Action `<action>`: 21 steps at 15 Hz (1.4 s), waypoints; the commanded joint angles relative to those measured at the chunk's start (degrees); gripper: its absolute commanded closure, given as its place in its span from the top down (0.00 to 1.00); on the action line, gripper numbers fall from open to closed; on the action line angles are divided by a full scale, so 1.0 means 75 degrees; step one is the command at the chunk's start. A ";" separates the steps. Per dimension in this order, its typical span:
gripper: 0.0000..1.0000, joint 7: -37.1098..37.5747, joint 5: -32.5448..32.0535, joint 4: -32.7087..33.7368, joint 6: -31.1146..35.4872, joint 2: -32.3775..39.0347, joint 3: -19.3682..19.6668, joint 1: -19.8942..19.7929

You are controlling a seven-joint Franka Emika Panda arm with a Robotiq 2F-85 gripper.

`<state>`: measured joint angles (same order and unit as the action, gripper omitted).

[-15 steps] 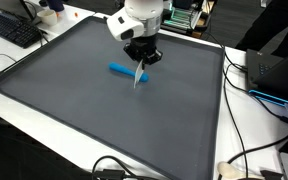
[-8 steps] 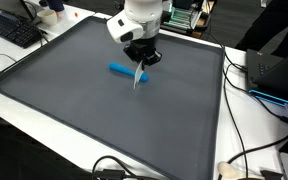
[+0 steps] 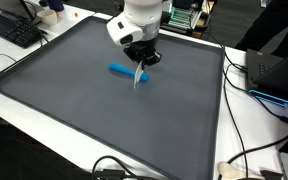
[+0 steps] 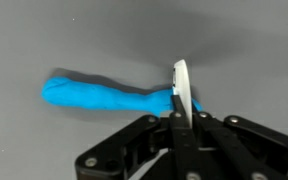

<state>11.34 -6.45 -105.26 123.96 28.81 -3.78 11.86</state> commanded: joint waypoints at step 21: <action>0.01 -0.0011 0.0131 -0.0011 -0.0874 0.0031 0.0003 -0.0087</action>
<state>11.34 -6.21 -103.83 118.39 29.72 -3.82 11.73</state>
